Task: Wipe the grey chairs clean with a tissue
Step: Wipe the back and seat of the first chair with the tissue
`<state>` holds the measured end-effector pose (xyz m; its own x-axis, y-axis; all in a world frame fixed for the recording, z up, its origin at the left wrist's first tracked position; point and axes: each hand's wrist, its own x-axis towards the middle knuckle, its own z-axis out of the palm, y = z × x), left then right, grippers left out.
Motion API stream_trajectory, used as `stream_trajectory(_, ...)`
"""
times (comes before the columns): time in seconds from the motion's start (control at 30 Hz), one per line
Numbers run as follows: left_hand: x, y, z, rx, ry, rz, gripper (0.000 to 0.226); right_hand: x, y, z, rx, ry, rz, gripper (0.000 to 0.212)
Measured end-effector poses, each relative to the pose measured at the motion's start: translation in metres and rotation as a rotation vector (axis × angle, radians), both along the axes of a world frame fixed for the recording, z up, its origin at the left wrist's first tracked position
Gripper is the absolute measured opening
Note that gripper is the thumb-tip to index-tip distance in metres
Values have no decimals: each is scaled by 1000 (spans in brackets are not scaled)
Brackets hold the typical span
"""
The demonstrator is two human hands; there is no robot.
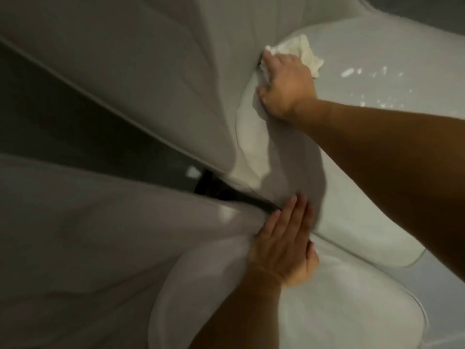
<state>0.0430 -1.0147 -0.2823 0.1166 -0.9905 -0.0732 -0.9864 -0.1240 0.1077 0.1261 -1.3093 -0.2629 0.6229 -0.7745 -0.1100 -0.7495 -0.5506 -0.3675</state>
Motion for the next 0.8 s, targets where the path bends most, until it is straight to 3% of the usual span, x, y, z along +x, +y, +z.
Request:
stream_trajectory(0.13,-2,-4,4,52,-37,41,77,-12,49,16,71,-46,265,44)
stream_trajectory(0.33,-2,-1,2,49,-14,38,79,-69,92,34,190,13,537,43)
stream_trajectory(0.43,-3,1,1,47,-9,36,81,-91,76,45,179,-25,399,40)
stream_trajectory(0.63,-4,1,0,24,16,34,82,-99,8,61,14,-367,-247,36)
stream_trajectory(0.7,-3,1,-2,19,4,31,79,-86,-3,58,110,-349,-307,37)
stream_trajectory(0.8,-2,2,-4,22,-13,27,77,-70,7,41,214,-230,-154,33)
